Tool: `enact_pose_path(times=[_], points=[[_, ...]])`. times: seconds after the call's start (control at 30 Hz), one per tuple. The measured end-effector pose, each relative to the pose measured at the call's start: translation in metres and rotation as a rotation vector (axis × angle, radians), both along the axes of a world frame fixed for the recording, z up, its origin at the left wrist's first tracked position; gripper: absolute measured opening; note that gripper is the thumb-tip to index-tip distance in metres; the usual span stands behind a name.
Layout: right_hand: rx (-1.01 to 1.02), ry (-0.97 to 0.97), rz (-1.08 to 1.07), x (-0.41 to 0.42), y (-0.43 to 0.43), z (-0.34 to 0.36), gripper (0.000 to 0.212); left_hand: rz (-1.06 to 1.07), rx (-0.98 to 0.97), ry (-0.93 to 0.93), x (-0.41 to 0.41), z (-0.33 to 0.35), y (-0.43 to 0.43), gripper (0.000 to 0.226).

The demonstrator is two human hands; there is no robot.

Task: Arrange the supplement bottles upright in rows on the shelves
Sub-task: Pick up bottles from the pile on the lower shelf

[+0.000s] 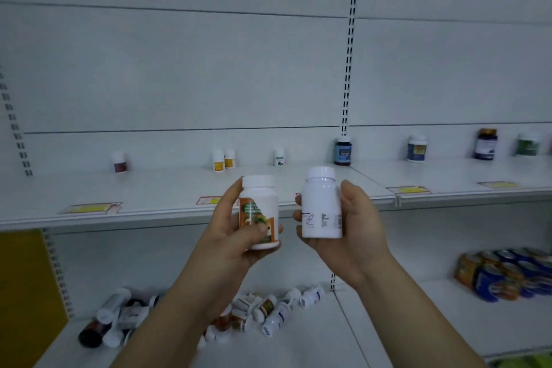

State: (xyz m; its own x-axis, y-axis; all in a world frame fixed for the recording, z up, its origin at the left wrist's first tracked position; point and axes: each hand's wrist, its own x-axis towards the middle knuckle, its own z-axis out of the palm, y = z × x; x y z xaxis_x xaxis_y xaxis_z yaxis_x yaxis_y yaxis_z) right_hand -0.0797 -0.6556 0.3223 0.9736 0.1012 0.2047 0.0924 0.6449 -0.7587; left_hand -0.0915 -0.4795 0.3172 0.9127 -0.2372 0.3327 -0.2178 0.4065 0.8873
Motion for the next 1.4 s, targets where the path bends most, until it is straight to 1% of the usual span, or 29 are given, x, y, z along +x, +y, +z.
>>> enact_pose_path(times=[0.07, 0.17, 0.27, 0.33, 0.4, 0.47, 0.5, 0.57, 0.67, 0.77, 0.8, 0.9, 1.0, 1.1, 1.27, 1.4], points=[[0.0, -0.029, -0.012, 0.0, -0.01, 0.009, 0.049, 0.008, -0.013, 0.011, 0.003, 0.005, -0.012, 0.065], [-0.078, -0.096, -0.035, 0.002, -0.028, 0.016, 0.035, 0.015, -0.034, 0.026, 0.007, 0.008, -0.032, 0.063], [-0.162, -0.124, -0.052, 0.006, -0.046, 0.019, 0.043, 0.024, -0.068, 0.05, 0.01, 0.009, -0.051, 0.063], [-0.196, -0.114, -0.045, 0.011, -0.055, 0.018, 0.04, 0.025, -0.062, 0.054, 0.011, 0.009, -0.062, 0.064], [-0.18, -0.07, -0.019, 0.015, -0.061, 0.015, 0.026, 0.034, -0.063, 0.064, 0.011, 0.009, -0.069, 0.064], [-0.158, -0.041, 0.007, 0.018, -0.063, 0.013, 0.023, 0.035, -0.062, 0.078, 0.011, 0.009, -0.072, 0.063], [-0.163, -0.046, 0.009, 0.019, -0.063, 0.013, 0.022, 0.031, -0.062, 0.083, 0.01, 0.009, -0.072, 0.063], [-0.216, -0.088, -0.005, 0.019, -0.058, 0.015, 0.033, 0.017, -0.057, 0.083, 0.009, 0.011, -0.069, 0.065], [-0.318, -0.145, -0.083, 0.019, -0.045, 0.019, 0.044, 0.007, -0.048, 0.078, 0.009, 0.013, -0.06, 0.063], [-0.312, -0.159, -0.166, 0.017, -0.038, 0.026, 0.048, -0.011, -0.029, 0.071, 0.016, 0.016, -0.054, 0.058], [-0.299, -0.155, -0.196, 0.017, -0.038, 0.028, 0.046, -0.022, -0.009, 0.061, 0.019, 0.017, -0.052, 0.058], [-0.309, -0.118, -0.32, 0.013, -0.047, 0.029, 0.027, -0.083, 0.039, 0.032, 0.029, 0.016, -0.055, 0.058], [-0.353, -0.044, -0.448, 0.004, -0.067, 0.025, 0.021, -0.185, 0.059, 0.035, 0.038, 0.011, -0.069, 0.056], [-0.355, 0.015, -0.554, -0.014, -0.095, 0.018, 0.018, -0.277, 0.071, 0.062, 0.039, 0.005, -0.101, 0.057], [-0.409, 0.058, -0.711, -0.048, -0.158, 0.013, 0.015, -0.419, 0.031, 0.127, 0.024, 0.002, -0.174, 0.054], [-0.489, 0.032, -0.848, -0.073, -0.22, 0.02, 0.03, -0.512, 0.064, 0.074, 0.013, 0.01, -0.241, 0.052]])
